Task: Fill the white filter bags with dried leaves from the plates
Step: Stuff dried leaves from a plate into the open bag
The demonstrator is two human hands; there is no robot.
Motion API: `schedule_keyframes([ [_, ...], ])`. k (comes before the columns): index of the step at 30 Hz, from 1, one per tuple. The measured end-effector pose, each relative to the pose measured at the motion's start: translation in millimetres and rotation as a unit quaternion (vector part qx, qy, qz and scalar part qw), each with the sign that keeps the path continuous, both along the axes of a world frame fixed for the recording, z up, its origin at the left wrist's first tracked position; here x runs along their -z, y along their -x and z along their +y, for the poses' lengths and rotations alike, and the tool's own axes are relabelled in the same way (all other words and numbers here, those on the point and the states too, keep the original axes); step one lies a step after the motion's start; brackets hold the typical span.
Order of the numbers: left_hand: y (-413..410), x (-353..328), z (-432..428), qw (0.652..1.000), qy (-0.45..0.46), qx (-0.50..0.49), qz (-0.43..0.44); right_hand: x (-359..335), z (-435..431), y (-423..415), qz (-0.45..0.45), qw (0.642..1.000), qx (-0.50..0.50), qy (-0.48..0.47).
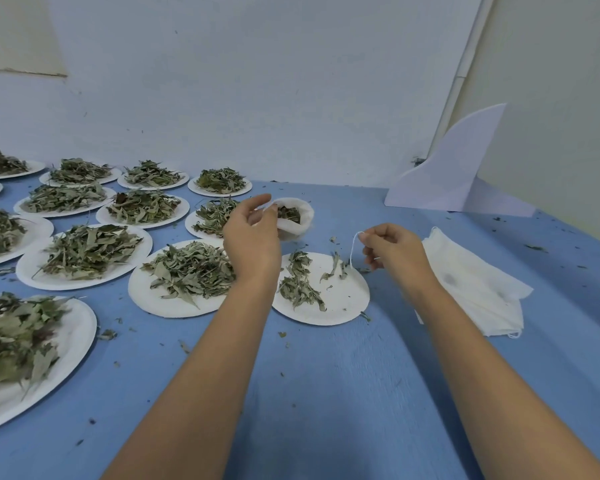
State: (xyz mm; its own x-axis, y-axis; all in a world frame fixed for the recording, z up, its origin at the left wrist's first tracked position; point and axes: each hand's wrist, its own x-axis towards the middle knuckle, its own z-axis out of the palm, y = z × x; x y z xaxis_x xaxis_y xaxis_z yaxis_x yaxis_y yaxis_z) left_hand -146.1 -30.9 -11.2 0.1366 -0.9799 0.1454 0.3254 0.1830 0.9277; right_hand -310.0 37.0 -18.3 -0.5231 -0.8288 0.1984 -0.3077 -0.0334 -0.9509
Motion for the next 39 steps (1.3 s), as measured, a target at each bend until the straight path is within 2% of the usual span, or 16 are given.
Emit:
schedule_keyframes([
  [5, 20, -7, -7, 0.997, 0.04, 0.055, -0.045, 1, -2, 1, -0.031, 0.999, 0.015, 0.039],
  [8, 27, -7, -9, 0.994, 0.059, 0.067, -0.058, 6, -7, 3, 0.031, 0.994, 0.098, 0.038],
  [10, 27, -6, -11, 0.996, 0.043, 0.064, -0.037, 9, -12, 2, 0.032, 0.989, 0.139, 0.044],
  [12, 23, -5, -13, 0.998, 0.025, 0.064, -0.011, 9, -17, 0, 0.0, 0.99, 0.139, 0.035],
  [14, 17, -3, -14, 0.998, 0.02, 0.065, -0.006, 7, -23, 1, 0.07, 0.989, 0.127, -0.043],
  [17, 9, -3, -15, 0.997, 0.018, 0.071, -0.003, 6, -27, 3, 0.198, 0.967, 0.089, -0.134],
  [19, 7, -4, -15, 0.997, 0.017, 0.074, 0.003, 10, -26, 4, 0.249, 0.952, 0.091, -0.154],
  [22, 8, -7, -13, 0.997, 0.019, 0.077, 0.006, 13, -21, 3, 0.315, 0.927, 0.156, -0.13],
  [25, 9, -10, -8, 0.996, 0.028, 0.082, 0.01, 12, -20, 0, 0.286, 0.946, 0.143, -0.057],
  [27, 9, -12, -5, 0.996, 0.031, 0.086, 0.022, 12, -20, -8, 0.291, 0.949, 0.113, -0.043],
  [30, 8, -14, -1, 0.995, 0.033, 0.089, 0.04, 17, -21, -17, 0.396, 0.901, 0.105, -0.142],
  [32, 6, -13, 2, 0.994, 0.036, 0.091, 0.041, 19, -20, -16, 0.424, 0.878, 0.095, -0.201],
  [39, 2, -10, 5, 0.994, 0.027, 0.094, 0.055, 23, -14, -1, 0.409, 0.883, 0.086, -0.214],
])
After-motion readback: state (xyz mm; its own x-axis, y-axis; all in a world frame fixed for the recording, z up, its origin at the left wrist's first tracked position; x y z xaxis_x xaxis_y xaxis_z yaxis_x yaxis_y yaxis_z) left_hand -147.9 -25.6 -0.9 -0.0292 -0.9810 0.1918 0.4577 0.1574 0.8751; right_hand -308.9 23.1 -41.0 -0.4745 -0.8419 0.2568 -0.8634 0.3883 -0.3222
